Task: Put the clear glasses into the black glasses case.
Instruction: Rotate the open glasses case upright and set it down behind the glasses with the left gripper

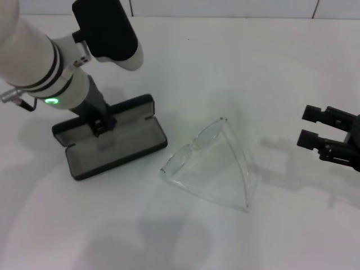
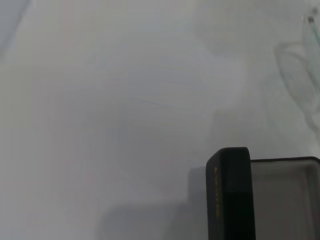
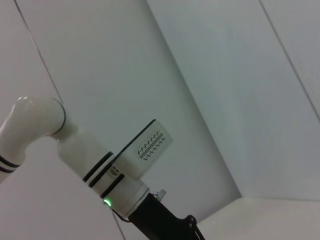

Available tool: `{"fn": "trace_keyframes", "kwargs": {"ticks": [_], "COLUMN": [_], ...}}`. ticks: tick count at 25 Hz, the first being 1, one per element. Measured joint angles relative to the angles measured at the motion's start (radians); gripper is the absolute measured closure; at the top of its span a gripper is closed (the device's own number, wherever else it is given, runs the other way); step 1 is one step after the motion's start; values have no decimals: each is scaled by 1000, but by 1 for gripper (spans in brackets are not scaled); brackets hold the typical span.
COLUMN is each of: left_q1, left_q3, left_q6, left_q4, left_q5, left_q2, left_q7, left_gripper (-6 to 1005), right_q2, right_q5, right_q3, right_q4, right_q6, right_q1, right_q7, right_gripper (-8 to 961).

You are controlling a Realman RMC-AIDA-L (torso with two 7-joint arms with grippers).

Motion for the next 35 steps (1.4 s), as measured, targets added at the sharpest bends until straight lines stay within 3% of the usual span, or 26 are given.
{"fn": "trace_keyframes", "kwargs": {"ticks": [7, 11, 18, 22, 35], "left_q1": [-19, -36, -96, -115, -148], "left_q3": [9, 56, 151, 201, 333], "left_q6": [-42, -162, -349, -438, -580], "left_q4": [38, 39, -69, -119, -228], "left_q5": [1, 2, 1, 0, -6], "left_q2": [2, 2, 0, 0, -9], "left_q7": [17, 32, 61, 66, 49], "left_gripper": [799, 799, 799, 799, 800], "right_q2": [1, 1, -1, -14, -20], "right_q5": [1, 1, 0, -5, 0], "right_q3": [20, 22, 105, 169, 177], "right_q4": [1, 1, 51, 109, 114], "right_q6": [-14, -21, -89, -132, -139], "right_q1": [-21, -33, -62, -76, -101], "right_q7": [-11, -20, -72, -115, -125], "right_gripper": [162, 162, 162, 162, 162]}}
